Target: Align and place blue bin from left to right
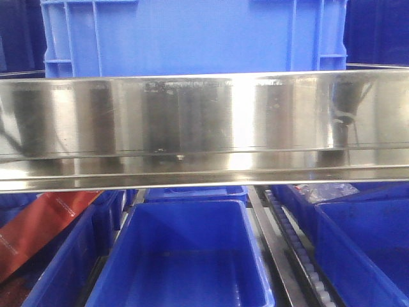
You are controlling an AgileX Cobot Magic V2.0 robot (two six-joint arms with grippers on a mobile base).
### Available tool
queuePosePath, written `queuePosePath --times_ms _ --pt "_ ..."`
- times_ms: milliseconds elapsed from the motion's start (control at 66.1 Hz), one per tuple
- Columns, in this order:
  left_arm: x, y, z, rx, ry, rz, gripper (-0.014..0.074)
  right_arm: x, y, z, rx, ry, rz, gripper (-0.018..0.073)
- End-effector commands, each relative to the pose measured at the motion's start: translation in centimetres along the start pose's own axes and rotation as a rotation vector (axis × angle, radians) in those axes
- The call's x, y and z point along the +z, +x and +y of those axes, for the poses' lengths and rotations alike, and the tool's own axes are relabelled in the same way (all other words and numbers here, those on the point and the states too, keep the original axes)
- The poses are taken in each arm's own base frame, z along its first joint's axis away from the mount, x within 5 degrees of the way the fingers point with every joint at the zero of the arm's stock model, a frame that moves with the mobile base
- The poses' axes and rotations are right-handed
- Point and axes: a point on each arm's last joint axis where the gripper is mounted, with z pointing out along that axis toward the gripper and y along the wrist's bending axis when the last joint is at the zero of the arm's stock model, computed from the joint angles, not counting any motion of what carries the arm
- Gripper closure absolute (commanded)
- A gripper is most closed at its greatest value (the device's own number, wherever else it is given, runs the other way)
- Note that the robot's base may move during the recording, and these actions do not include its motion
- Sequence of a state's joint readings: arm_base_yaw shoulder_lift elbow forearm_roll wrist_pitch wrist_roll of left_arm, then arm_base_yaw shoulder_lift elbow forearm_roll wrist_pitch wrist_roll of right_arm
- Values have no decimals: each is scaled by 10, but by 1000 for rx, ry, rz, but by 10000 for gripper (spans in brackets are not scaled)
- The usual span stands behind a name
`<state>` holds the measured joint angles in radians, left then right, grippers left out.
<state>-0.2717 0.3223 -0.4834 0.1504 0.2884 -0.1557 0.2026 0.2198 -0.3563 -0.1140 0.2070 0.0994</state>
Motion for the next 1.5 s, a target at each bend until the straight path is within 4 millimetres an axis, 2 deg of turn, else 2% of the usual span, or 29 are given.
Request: queuePosePath --times_ms 0,378,530,590,817,878,999,1060,1090,1483 --pt "-1 -2 0 -8 5 -27 707 -1 -3 0 -17 4 -33 628" --pt "-1 -2 -1 -49 12 -26 707 -1 -3 0 -17 4 -33 628" --pt "-10 7 4 -25 -75 -42 707 -1 -3 0 -17 4 -33 628" --pt "-15 18 7 -8 -123 -45 707 -1 -3 0 -17 4 -33 628" --pt "-24 81 10 -10 -222 -34 707 -1 -3 0 -17 4 -33 628" --pt "-20 101 11 -14 -223 1 707 -1 -3 0 -17 4 -33 628" --pt "-14 126 13 -23 -223 0 707 -1 -3 0 -17 3 -38 628" --pt "-13 122 13 -35 -222 -58 707 -1 -3 0 -17 3 -38 628" --pt "-13 126 13 -37 -221 -19 707 -1 -3 0 -17 3 -38 628" --pt "-13 124 13 -36 -222 -44 707 -1 -3 0 -17 3 -40 628"
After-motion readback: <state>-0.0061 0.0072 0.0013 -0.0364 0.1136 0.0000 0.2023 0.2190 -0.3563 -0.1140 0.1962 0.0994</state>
